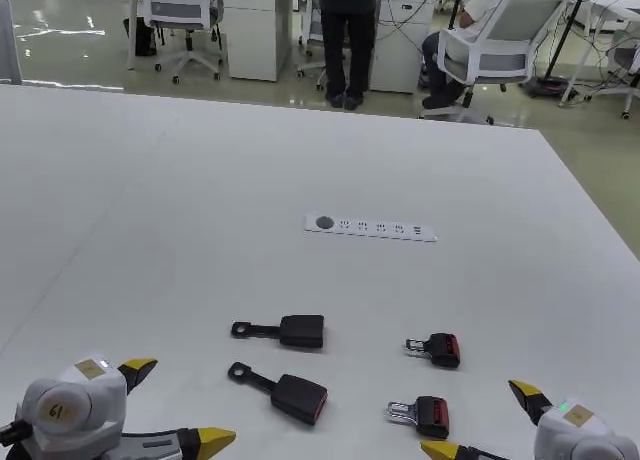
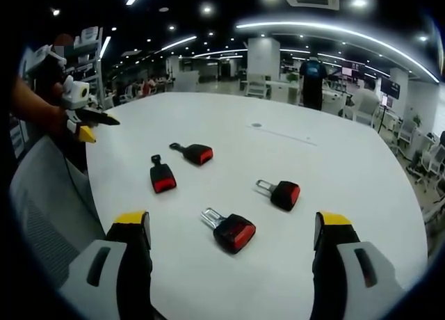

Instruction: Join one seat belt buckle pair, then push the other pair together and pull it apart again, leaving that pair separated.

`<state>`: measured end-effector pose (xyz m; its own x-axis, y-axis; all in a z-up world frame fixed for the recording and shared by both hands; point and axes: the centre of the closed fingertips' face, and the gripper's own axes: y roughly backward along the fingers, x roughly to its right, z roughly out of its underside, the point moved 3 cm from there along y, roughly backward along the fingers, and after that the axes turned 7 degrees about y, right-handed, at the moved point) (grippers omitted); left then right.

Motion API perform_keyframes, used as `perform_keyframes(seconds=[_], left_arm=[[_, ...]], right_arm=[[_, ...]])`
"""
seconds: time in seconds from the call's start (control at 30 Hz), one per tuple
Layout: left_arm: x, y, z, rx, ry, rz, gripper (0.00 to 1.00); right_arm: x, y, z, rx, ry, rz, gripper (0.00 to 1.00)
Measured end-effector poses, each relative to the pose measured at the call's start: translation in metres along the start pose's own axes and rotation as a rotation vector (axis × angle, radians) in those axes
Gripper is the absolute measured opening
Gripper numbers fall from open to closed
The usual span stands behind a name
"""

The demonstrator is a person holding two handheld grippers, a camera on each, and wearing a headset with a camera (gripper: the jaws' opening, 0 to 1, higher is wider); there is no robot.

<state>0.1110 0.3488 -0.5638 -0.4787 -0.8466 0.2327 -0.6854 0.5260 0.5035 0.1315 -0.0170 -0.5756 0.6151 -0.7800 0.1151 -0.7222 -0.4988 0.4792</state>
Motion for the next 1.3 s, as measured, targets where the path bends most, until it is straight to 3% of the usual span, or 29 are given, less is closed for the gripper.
perform_keyframes(seconds=[0.6, 1.07, 1.3], left_arm=[[0.005, -0.006, -0.001, -0.009, -0.057, 0.033, 0.95], [0.012, -0.011, -0.003, -0.031, -0.066, 0.053, 0.94], [-0.001, -0.016, 0.002, -0.053, -0.069, 0.065, 0.94]], right_arm=[[-0.008, -0.008, -0.001, -0.018, 0.037, -0.063, 0.98], [-0.006, -0.017, 0.003, -0.033, 0.044, -0.107, 0.97], [-0.008, -0.029, 0.006, -0.041, 0.057, -0.137, 0.96]])
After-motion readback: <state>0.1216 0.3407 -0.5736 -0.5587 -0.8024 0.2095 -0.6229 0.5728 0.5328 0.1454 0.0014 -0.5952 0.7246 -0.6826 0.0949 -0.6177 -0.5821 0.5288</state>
